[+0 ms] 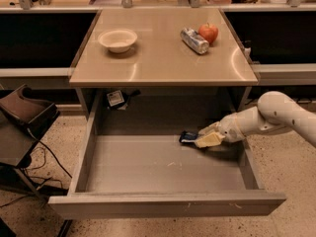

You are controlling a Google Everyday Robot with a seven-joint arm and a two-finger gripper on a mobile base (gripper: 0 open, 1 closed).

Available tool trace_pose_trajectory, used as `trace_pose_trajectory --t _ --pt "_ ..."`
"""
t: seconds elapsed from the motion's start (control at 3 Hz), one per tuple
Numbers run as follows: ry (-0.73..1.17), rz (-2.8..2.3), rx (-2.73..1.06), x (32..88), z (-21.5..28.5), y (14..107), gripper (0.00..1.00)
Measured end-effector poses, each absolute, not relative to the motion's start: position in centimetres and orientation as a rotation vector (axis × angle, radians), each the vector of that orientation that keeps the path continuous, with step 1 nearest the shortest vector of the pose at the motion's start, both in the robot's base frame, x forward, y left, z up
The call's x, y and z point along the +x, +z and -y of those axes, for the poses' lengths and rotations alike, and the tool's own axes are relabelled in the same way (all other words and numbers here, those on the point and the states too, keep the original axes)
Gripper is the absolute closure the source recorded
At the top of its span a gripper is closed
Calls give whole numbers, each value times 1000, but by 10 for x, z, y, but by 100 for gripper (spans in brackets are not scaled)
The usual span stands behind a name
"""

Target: Pick rxbar blueberry from top drawer and place on counter

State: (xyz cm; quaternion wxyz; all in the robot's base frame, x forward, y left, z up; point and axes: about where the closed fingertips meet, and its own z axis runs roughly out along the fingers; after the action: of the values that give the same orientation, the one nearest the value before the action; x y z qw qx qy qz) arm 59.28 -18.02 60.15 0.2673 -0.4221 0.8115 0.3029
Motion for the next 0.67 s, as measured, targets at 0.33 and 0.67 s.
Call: trace_pose_trajectory --t 0.33,0.67 --pt "817 -2190 -1139 592 176 605 100" --pt "817 -2190 -1139 592 175 605 100"
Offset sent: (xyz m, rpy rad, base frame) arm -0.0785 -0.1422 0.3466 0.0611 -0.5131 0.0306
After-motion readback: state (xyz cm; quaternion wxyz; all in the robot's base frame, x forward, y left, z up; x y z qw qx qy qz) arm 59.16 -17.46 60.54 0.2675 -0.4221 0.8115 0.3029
